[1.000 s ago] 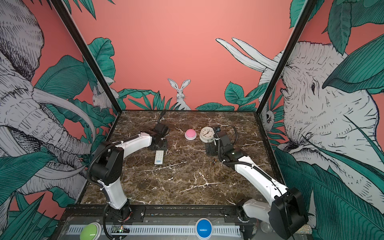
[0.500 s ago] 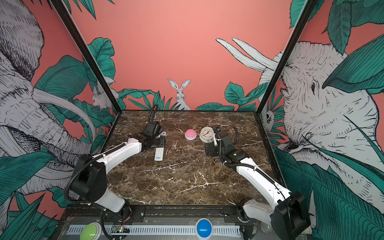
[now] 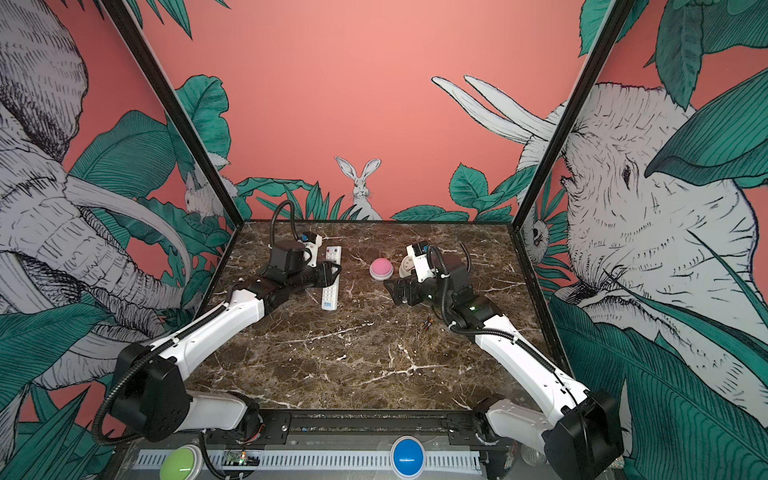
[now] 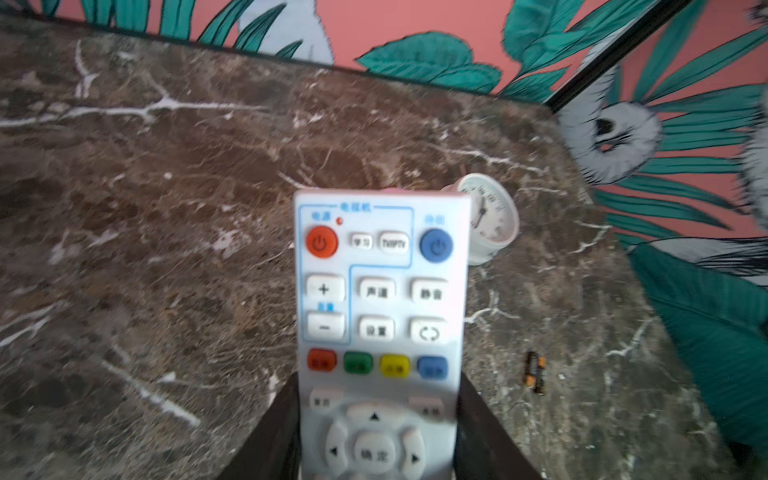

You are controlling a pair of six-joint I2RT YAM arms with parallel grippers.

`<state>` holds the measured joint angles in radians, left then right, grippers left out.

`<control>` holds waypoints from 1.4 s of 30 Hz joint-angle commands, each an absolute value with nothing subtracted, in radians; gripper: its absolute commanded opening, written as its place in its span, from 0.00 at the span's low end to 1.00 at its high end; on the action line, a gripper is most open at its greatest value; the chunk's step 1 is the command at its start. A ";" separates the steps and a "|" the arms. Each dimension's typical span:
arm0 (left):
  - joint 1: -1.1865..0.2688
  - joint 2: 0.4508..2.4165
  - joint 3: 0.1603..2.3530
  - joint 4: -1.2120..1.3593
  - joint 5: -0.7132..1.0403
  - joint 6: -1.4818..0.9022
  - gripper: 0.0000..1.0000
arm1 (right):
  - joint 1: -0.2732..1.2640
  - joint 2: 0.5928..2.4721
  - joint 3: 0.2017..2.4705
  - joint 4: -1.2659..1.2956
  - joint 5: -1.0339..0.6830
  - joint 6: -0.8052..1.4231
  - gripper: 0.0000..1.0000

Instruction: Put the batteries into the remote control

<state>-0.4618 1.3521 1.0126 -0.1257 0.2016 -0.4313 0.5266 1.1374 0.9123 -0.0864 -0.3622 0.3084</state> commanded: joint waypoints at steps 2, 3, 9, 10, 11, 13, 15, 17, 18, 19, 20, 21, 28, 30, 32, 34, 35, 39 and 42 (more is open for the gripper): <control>-0.454 1.286 0.995 0.061 0.379 -0.480 0.24 | 0.538 1.122 0.895 0.090 -0.537 0.374 0.99; -0.454 1.278 0.995 0.079 0.400 -0.487 0.24 | 0.541 1.121 0.891 0.107 -0.554 0.381 0.99; -0.454 1.249 1.004 0.174 0.525 -0.537 0.25 | 0.577 1.124 0.880 0.184 -0.643 0.375 0.99; -0.455 1.249 1.007 0.176 0.541 -0.542 0.25 | 0.582 1.126 0.878 0.202 -0.656 0.377 0.99; -0.454 1.246 1.012 0.176 0.558 -0.544 0.25 | 0.589 1.127 0.876 0.221 -0.670 0.383 0.99; -0.455 1.241 1.014 0.190 0.583 -0.550 0.25 | 0.601 1.134 0.874 0.251 -0.693 0.388 0.99; -0.454 1.235 1.011 0.210 0.594 -0.559 0.25 | 0.616 1.143 0.876 0.275 -0.714 0.391 0.99; -0.454 1.231 1.012 0.223 0.635 -0.566 0.25 | 0.624 1.146 0.874 0.290 -0.722 0.392 0.99; -0.454 1.227 1.012 0.230 0.643 -0.569 0.25 | 0.627 1.144 0.871 0.299 -0.724 0.394 0.99; -0.455 1.224 1.012 0.237 0.647 -0.572 0.25 | 0.627 1.143 0.868 0.310 -0.726 0.397 0.99; -0.454 1.221 1.011 0.248 0.652 -0.576 0.25 | 0.629 1.140 0.861 0.329 -0.730 0.405 0.99; -0.455 1.218 1.011 0.263 0.658 -0.581 0.25 | 0.630 1.137 0.856 0.346 -0.733 0.414 0.99; -0.454 1.211 0.997 0.377 0.710 -0.639 0.25 | 0.634 1.140 0.847 0.430 -0.770 0.469 0.99; -0.455 1.210 1.004 0.387 0.729 -0.646 0.25 | 0.635 1.144 0.847 0.457 -0.778 0.489 0.99; -0.454 1.207 1.009 0.403 0.749 -0.659 0.25 | 0.635 1.148 0.845 0.503 -0.788 0.518 0.99; -0.454 1.207 1.011 0.428 0.769 -0.680 0.25 | 0.634 1.159 0.842 0.553 -0.800 0.547 0.99; -0.455 1.206 1.010 0.443 0.777 -0.693 0.25 | 0.635 1.168 0.842 0.565 -0.800 0.556 0.99; -0.456 1.200 1.009 0.491 0.803 -0.728 0.25 | 0.636 1.192 0.844 0.583 -0.807 0.563 0.99; -0.457 1.200 1.012 0.506 0.825 -0.734 0.25 | 0.637 1.199 0.841 0.609 -0.804 0.573 0.99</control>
<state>-0.4576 1.2377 1.0046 0.4206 0.7776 -0.7033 0.6296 1.1961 0.8516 0.5056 -0.7822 0.5488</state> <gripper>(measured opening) 0.508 0.992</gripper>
